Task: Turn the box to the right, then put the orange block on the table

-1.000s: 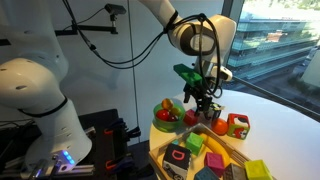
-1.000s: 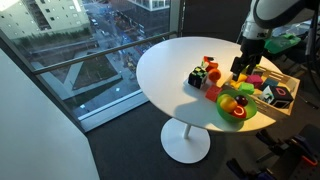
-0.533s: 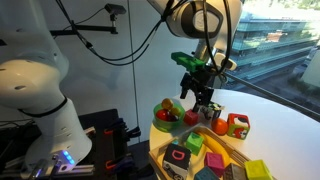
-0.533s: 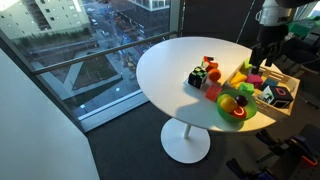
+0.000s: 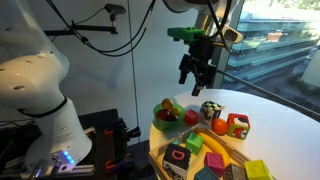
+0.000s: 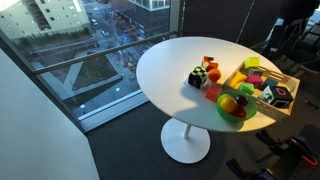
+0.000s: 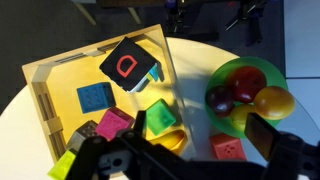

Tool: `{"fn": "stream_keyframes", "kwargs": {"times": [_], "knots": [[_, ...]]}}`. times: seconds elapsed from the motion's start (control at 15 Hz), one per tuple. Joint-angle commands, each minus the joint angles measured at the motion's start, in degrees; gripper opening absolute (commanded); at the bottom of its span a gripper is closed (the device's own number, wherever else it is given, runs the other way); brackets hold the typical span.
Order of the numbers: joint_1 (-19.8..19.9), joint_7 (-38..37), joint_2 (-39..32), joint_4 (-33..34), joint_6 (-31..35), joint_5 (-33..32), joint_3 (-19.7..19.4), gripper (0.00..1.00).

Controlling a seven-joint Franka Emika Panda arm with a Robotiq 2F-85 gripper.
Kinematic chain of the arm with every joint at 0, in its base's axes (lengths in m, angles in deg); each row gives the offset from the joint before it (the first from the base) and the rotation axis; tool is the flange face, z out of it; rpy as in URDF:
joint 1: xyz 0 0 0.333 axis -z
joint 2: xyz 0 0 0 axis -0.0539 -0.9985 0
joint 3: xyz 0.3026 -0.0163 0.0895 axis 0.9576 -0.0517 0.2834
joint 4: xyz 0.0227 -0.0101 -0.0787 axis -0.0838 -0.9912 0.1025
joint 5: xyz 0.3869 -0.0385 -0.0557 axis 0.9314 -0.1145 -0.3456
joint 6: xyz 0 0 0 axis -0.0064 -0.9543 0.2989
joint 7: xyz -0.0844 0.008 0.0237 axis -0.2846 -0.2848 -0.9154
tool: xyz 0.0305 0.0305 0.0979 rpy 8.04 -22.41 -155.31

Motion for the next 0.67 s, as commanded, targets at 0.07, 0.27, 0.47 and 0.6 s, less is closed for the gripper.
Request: {"fn": "stream_keyframes", "kwargs": {"times": [0.07, 0.27, 0.47, 0.6], "knots": [[0.1, -0.4, 4.8, 1.4, -3.0, -0.2, 0.0, 1.0], [0.0, -0.2, 7.2, 1.4, -2.2, 0.6, -0.2, 1.0], [-0.2, -0.1, 8.9, 1.1, -1.5, 0.8, -0.2, 1.0], [-0.2, 0.0, 8.3, 0.8, -1.5, 0.0, -0.2, 1.0]]}}
